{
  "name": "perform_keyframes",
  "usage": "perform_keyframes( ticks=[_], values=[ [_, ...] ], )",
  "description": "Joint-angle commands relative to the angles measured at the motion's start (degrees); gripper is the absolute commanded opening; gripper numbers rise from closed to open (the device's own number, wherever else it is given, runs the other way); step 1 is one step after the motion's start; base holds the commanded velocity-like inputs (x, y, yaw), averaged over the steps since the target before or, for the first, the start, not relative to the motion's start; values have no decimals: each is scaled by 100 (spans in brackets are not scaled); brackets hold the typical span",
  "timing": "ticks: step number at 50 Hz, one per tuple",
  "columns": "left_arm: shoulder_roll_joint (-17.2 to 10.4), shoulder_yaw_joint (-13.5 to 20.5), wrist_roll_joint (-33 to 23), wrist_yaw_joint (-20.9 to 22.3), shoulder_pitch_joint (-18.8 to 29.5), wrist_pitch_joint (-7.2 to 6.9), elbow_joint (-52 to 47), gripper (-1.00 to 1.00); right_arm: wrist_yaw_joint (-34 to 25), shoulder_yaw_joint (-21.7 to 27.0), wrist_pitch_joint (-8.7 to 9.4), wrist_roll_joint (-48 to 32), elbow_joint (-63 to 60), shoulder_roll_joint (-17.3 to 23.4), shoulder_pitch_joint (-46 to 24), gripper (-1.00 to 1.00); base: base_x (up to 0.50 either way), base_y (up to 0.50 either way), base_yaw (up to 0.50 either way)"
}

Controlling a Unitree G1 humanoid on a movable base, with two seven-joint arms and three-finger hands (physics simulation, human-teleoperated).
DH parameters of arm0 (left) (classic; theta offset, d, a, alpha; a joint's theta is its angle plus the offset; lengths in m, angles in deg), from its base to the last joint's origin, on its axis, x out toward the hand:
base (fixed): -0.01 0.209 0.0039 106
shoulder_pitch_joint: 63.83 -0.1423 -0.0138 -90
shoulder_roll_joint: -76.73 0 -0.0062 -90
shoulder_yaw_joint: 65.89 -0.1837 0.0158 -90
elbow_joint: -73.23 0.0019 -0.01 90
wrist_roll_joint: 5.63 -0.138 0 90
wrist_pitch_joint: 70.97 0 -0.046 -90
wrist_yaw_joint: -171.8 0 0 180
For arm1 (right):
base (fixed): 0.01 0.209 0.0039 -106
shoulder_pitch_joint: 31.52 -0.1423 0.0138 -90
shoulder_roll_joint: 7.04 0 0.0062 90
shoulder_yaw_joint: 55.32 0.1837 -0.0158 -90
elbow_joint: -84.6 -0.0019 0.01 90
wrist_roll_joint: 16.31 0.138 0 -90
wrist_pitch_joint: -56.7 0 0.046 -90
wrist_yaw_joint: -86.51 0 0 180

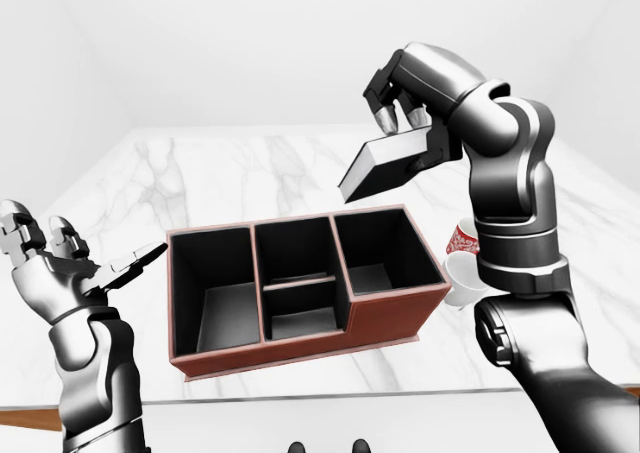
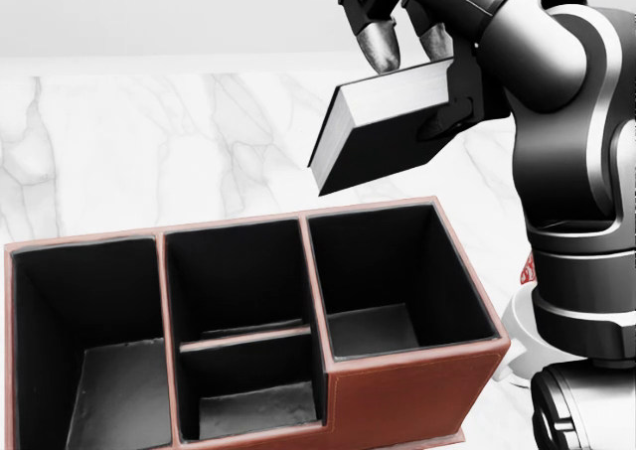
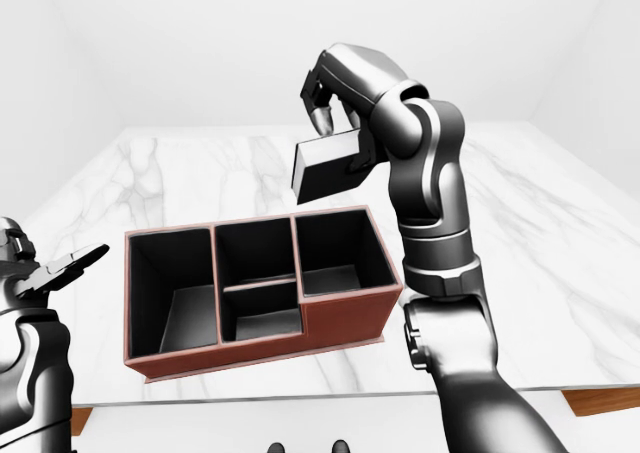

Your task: Pick up the book and place it in the right compartment of the caddy.

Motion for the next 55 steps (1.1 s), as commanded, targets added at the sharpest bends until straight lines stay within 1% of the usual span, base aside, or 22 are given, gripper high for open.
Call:
perform_keyframes(
  ticks=[1,12,18,22,27,30,32,36,39,44,55],
  values=[
    [-5,-11,-3,4,11,38,57,100,1,87,0,-386,46,-11,100,-100,0,0,0],
    [-16,-11,3,9,18,69,96,100,1,125,0,-490,111,54,247,-100,0,0,0],
    [-25,10,27,-1,0,-5,8,100,1,114,0,-605,-246,-4,641,-100,0,0,0],
    [-13,-13,-5,5,19,49,76,100,1,138,0,-696,-533,7,825,-100,0,0,0],
    [-38,4,22,20,41,71,127,100,1,204,0,-760,-676,84,926,-100,0,0,0],
    [-37,-24,0,34,66,154,237,100,1,241,0,-779,-849,117,1098,-100,0,0,0],
    [-37,-36,-5,28,63,161,242,100,1,253,0,-779,-929,113,1161,-100,0,0,0],
    [-41,-29,14,1,27,76,114,100,1,250,0,-783,-998,88,1228,-100,0,0,0],
    [-34,-16,16,5,23,65,105,100,1,240,0,-830,-1269,55,1323,-100,0,0,0],
    [-16,-5,12,-26,-8,-37,-36,100,1,251,0,-874,-1622,17,1573,-100,0,0,0],
    [29,11,-13,-38,-48,-137,-190,100,1,201,0,-951,-1751,-108,1775,-100,0,0,0]
  ],
)
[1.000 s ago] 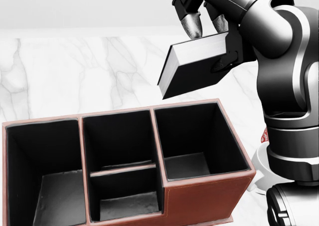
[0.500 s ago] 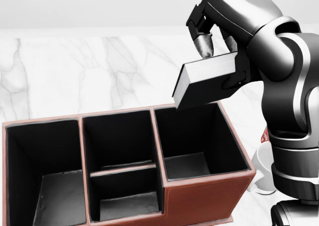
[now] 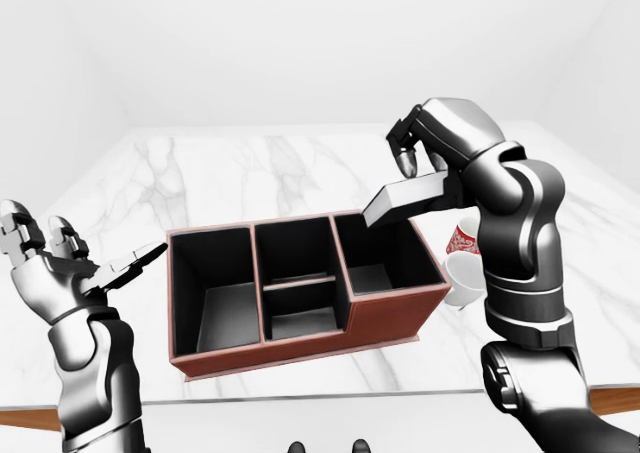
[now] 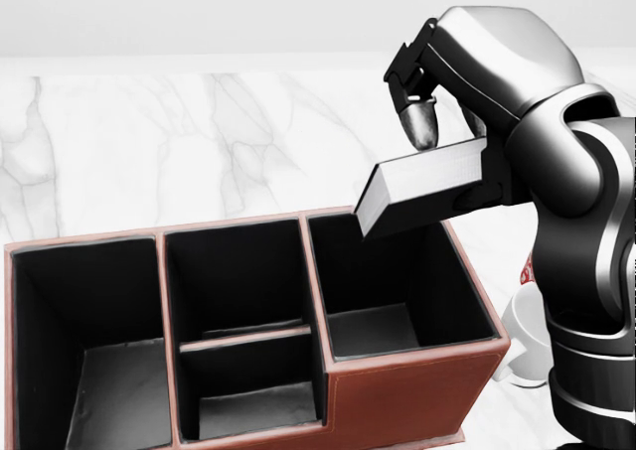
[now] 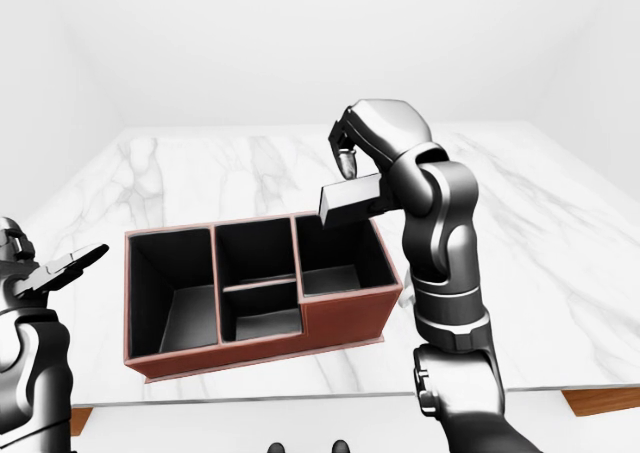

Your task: Pick up the book and place it in the right compartment of the caddy.

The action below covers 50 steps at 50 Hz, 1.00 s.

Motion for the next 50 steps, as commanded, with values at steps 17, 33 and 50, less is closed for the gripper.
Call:
perform_keyframes(
  ticks=[17,33,50],
  values=[
    [40,20,-25,5,-27,-64,-94,100,1,-140,0,-339,-535,-427,496,-100,0,0,0],
    [2,7,-5,14,20,22,50,100,1,-350,0,-545,-492,-781,591,-100,0,0,0],
    [12,28,6,-17,-15,-130,-137,100,1,-292,0,-443,113,-713,769,-100,0,0,0]
  ],
)
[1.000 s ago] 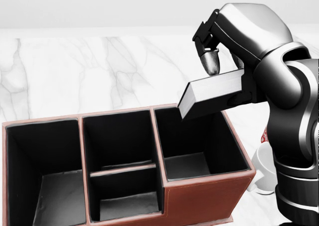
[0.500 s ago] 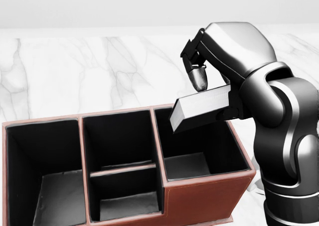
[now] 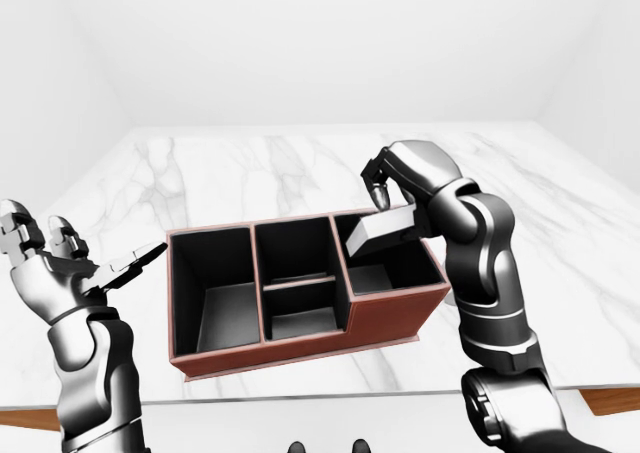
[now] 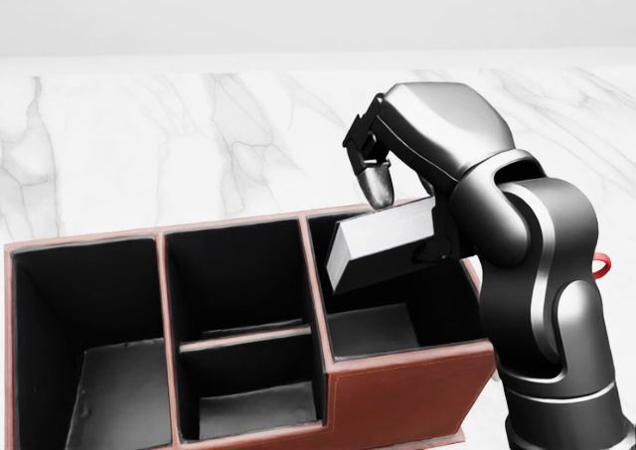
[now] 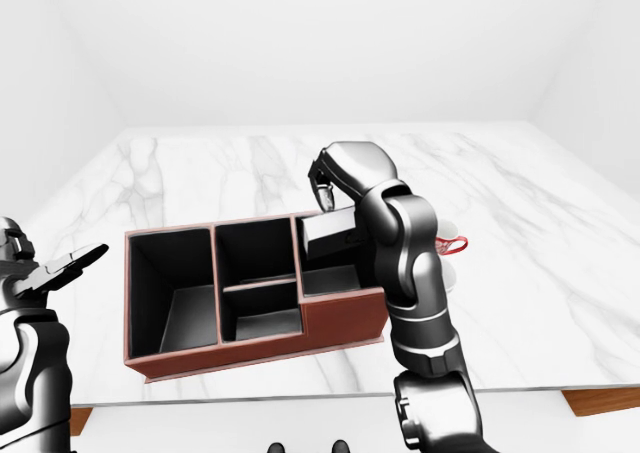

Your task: Pick up the book and place it in the right compartment of the caddy.

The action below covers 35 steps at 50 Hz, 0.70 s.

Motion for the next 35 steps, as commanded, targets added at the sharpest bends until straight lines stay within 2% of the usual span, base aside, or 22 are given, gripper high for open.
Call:
perform_keyframes(
  ticks=[1,15,25,35],
  values=[
    [10,14,0,-15,-15,-83,-98,100,1,69,0,-5,289,35,47,-100,0,0,0],
    [23,8,-20,-12,-10,-73,-87,100,1,16,0,-50,333,2,159,-100,0,0,0],
    [39,17,-23,-27,-37,-134,-183,100,1,-3,0,-85,309,-49,238,-100,0,0,0],
    [36,4,-29,14,-20,-3,-31,100,1,-19,0,-116,465,-47,378,-100,0,0,0]
  ],
)
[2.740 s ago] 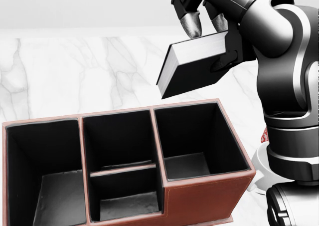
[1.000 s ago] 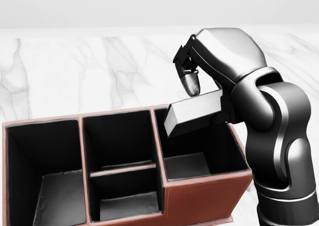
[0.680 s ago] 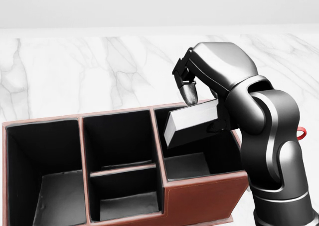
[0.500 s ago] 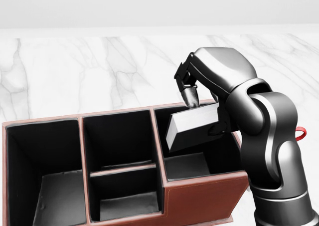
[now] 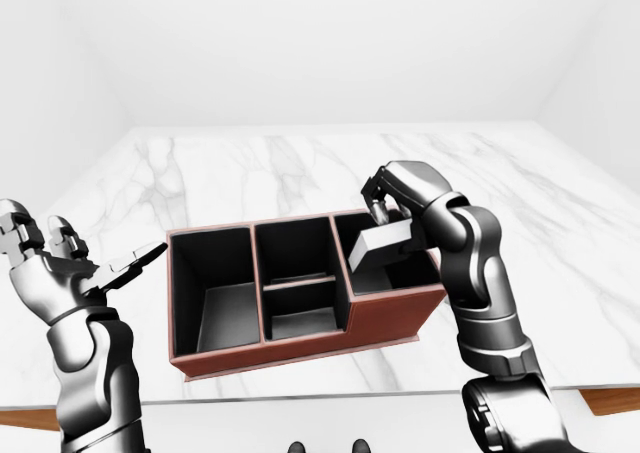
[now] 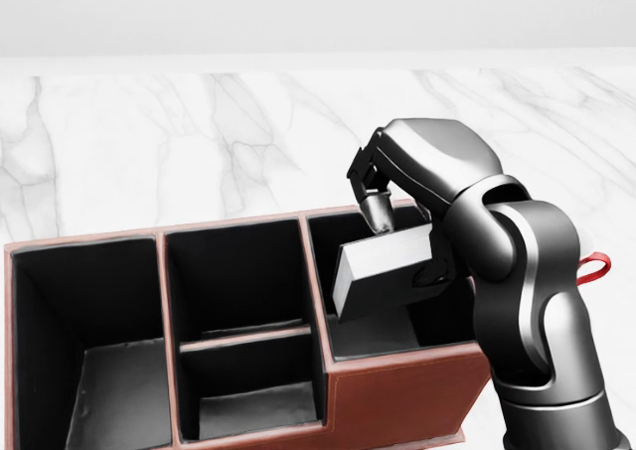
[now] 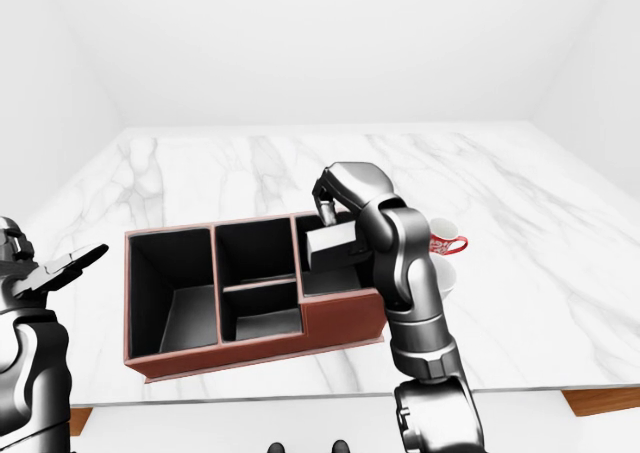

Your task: Pick up the book and place it in the right compartment of the caddy.

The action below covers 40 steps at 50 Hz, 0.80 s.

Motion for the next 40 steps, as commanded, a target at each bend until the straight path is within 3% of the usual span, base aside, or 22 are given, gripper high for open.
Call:
perform_keyframes(
  ticks=[1,27,28,29,30,40],
  values=[
    [7,-16,-12,24,3,84,87,100,1,26,0,-84,79,-10,90,-100,0,0,0],
    [-14,-26,0,16,20,100,136,100,1,27,0,-126,416,-33,103,-100,0,0,0],
    [-15,-26,-1,14,18,99,133,100,1,29,0,-127,417,-28,87,-76,0,0,0],
    [-16,-25,3,13,18,92,125,100,1,31,0,-135,396,-13,79,21,0,0,0],
    [-17,-22,5,15,19,99,128,100,1,44,0,-147,304,-6,52,100,0,0,0],
    [-15,-25,0,-2,17,69,94,100,1,42,0,-176,203,-7,79,100,0,0,0]
  ],
)
